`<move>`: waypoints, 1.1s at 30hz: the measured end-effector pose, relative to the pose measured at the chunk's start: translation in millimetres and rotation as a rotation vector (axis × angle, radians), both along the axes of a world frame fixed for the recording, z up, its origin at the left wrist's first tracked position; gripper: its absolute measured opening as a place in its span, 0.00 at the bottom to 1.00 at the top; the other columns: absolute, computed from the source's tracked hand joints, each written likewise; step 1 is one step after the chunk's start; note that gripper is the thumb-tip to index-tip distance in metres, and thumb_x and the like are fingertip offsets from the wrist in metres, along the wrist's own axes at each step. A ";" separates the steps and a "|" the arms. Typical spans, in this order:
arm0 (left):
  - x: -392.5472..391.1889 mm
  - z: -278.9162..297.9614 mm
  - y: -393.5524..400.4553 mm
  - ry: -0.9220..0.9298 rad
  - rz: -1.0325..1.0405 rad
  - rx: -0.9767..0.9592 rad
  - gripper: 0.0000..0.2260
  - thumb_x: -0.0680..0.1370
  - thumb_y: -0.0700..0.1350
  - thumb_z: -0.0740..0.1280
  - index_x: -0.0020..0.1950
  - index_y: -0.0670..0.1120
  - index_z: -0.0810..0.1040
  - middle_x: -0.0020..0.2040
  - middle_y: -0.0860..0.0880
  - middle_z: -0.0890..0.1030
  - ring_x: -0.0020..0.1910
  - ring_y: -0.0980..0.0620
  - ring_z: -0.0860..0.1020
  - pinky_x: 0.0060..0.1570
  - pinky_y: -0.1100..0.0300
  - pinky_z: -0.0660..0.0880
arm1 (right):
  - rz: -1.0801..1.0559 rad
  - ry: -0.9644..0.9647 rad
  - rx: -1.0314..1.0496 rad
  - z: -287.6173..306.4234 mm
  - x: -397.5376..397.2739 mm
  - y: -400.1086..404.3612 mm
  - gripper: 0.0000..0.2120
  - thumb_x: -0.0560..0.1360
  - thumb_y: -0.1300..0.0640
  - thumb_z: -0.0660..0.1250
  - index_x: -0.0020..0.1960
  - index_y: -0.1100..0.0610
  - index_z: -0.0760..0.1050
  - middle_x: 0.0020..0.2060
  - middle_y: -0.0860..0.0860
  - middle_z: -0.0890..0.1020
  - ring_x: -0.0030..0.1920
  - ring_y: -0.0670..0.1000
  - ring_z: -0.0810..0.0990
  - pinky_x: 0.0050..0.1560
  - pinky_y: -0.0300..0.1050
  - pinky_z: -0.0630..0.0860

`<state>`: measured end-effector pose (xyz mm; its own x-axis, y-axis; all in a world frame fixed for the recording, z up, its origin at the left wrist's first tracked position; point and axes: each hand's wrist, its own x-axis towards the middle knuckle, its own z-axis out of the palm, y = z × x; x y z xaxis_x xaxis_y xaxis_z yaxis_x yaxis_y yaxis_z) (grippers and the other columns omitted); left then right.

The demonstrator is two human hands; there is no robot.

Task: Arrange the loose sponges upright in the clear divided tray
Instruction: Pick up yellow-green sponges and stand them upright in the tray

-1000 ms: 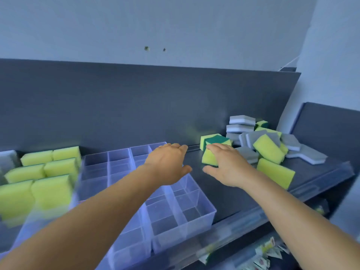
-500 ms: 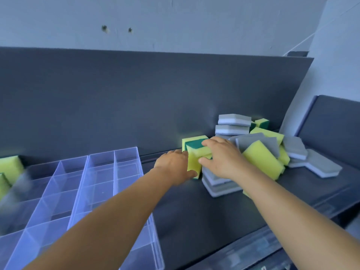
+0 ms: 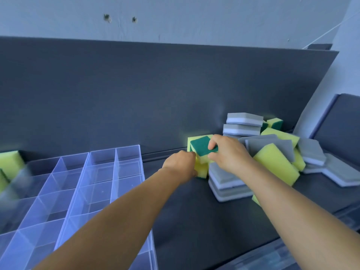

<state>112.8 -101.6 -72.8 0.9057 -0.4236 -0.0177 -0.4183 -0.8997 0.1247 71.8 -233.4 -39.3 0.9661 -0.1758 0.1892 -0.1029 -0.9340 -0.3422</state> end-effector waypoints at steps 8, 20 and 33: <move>2.6 11.7 23.0 -0.134 0.004 0.076 0.05 0.77 0.39 0.62 0.52 0.40 0.75 0.52 0.41 0.79 0.49 0.39 0.78 0.40 0.56 0.68 | -0.017 -0.172 0.049 0.4 -2.9 -1.8 0.03 0.75 0.57 0.64 0.48 0.53 0.76 0.48 0.49 0.76 0.45 0.52 0.71 0.43 0.42 0.63; -27.3 51.4 102.2 -0.325 0.076 -0.205 0.09 0.78 0.35 0.59 0.45 0.45 0.60 0.55 0.44 0.67 0.35 0.38 0.74 0.34 0.47 0.72 | 0.054 -0.283 0.146 34.0 -9.8 48.9 0.04 0.77 0.58 0.56 0.47 0.56 0.69 0.42 0.52 0.78 0.46 0.59 0.75 0.43 0.49 0.71; -97.3 81.9 230.8 -0.236 0.256 -0.757 0.26 0.74 0.46 0.71 0.67 0.52 0.62 0.62 0.48 0.66 0.39 0.51 0.70 0.29 0.67 0.67 | 0.412 -0.302 0.318 56.0 -56.5 185.3 0.04 0.77 0.53 0.60 0.50 0.52 0.69 0.44 0.49 0.79 0.41 0.52 0.75 0.38 0.44 0.70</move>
